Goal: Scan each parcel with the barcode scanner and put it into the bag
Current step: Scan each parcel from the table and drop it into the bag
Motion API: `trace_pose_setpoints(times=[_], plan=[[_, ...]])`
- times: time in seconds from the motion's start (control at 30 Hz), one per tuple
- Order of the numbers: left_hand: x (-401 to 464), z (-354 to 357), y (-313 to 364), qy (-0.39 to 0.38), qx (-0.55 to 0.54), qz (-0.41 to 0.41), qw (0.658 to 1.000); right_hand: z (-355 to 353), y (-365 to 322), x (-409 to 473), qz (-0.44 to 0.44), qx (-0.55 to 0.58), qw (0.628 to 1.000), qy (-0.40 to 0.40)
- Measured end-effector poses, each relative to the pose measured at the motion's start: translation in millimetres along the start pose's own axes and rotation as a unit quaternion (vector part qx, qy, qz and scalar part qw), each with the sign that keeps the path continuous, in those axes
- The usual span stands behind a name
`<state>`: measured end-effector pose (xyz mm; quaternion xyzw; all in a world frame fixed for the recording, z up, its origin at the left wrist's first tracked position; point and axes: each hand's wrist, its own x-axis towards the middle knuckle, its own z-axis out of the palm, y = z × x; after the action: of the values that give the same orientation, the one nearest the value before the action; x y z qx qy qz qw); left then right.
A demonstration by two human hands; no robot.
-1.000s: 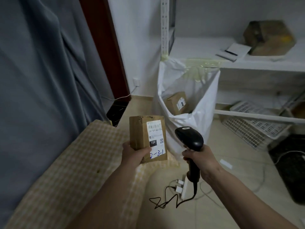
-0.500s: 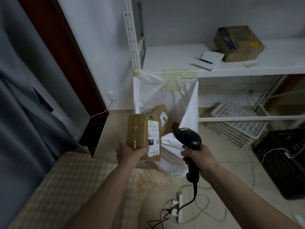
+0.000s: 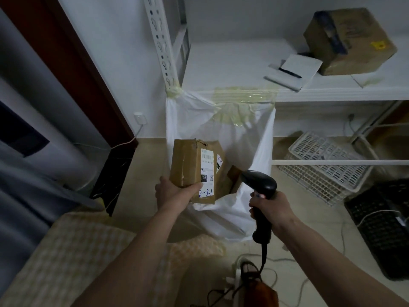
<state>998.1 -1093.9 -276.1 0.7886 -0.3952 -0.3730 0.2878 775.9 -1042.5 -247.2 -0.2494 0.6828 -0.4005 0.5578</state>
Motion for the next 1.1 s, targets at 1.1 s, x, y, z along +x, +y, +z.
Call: trace_pose_setpoints(times=[1.1], plan=[[11,61,2,0.008,0.231,-0.083,0.970,34,-50,123,0.044,-0.198,0.933,-0.296]])
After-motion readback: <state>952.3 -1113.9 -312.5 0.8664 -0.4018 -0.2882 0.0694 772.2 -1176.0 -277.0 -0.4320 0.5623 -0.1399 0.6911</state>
